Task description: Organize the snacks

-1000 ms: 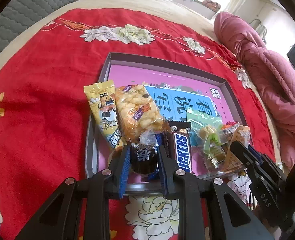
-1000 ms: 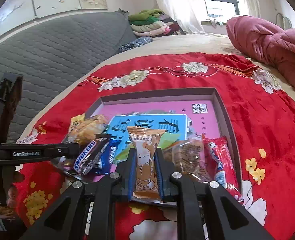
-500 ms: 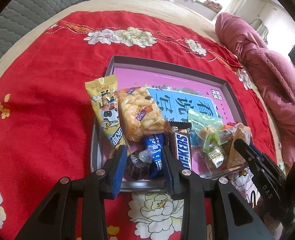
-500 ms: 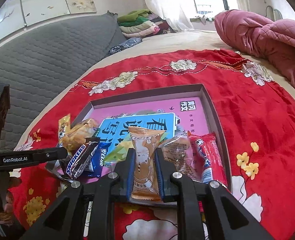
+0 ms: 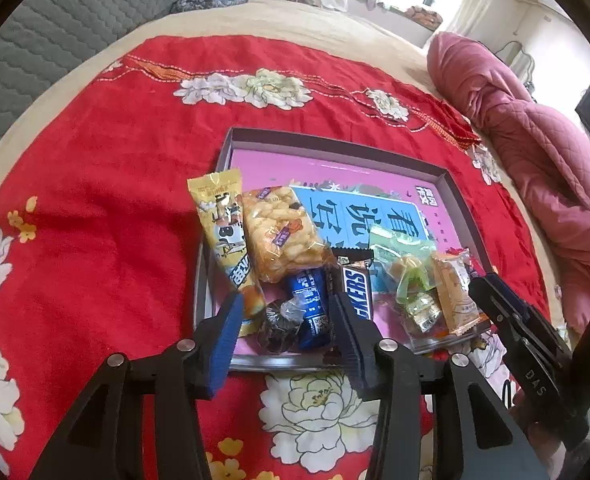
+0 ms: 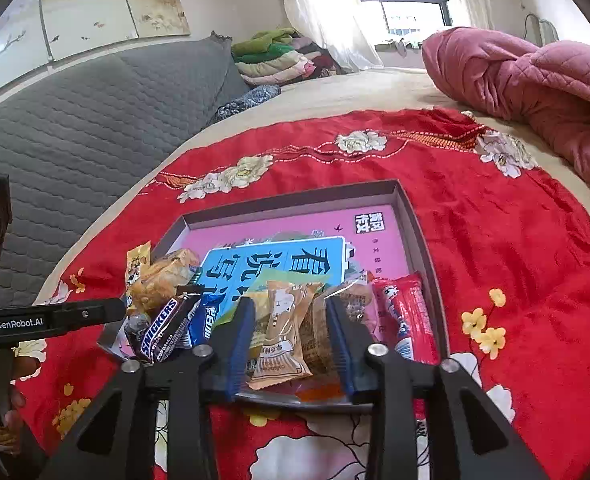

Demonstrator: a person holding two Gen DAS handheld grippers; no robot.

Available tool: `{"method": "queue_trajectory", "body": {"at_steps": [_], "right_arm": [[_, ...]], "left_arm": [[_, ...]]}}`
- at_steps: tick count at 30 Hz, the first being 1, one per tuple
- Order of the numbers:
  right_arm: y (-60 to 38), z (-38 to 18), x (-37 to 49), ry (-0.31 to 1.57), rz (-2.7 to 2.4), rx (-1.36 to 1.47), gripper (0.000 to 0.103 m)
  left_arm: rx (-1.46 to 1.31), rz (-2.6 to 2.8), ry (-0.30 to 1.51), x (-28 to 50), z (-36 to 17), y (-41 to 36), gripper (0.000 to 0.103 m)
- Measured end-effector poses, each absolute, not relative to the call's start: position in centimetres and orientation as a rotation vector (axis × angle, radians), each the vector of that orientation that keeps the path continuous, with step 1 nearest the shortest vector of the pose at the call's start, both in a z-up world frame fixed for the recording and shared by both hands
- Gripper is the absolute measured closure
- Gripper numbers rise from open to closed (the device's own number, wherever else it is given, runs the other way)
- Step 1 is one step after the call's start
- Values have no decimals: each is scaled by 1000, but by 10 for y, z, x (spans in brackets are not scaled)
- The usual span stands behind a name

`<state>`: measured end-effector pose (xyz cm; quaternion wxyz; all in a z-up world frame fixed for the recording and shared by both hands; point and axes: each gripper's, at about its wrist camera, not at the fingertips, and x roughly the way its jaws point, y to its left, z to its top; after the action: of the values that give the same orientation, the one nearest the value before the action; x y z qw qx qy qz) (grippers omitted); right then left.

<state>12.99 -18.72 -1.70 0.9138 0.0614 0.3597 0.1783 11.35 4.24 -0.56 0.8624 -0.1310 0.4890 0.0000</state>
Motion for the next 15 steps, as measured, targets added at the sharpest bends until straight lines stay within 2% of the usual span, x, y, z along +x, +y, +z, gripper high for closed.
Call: {"method": "queue_trajectory", "body": {"at_steps": [5, 7, 9, 12, 14, 15], "right_arm": [[-188, -8, 123, 719, 360, 121, 58], [-188, -3, 118, 705, 354, 114, 45], [-189, 2, 113, 692, 343, 108, 41], [-190, 9, 106, 682, 318, 84, 37], [-192, 15, 99, 678, 307, 82, 33], [-194, 17, 96, 679, 304, 87, 27]], "left_arm": [[-261, 3, 1009, 108, 3, 39, 52], [-253, 4, 1003, 105, 7, 37, 51], [-244, 5, 999, 101, 12, 35, 50], [-223, 8, 987, 95, 19, 31, 38], [-215, 10, 979, 88, 24, 29, 38], [-210, 8, 979, 85, 26, 27, 37]]}}
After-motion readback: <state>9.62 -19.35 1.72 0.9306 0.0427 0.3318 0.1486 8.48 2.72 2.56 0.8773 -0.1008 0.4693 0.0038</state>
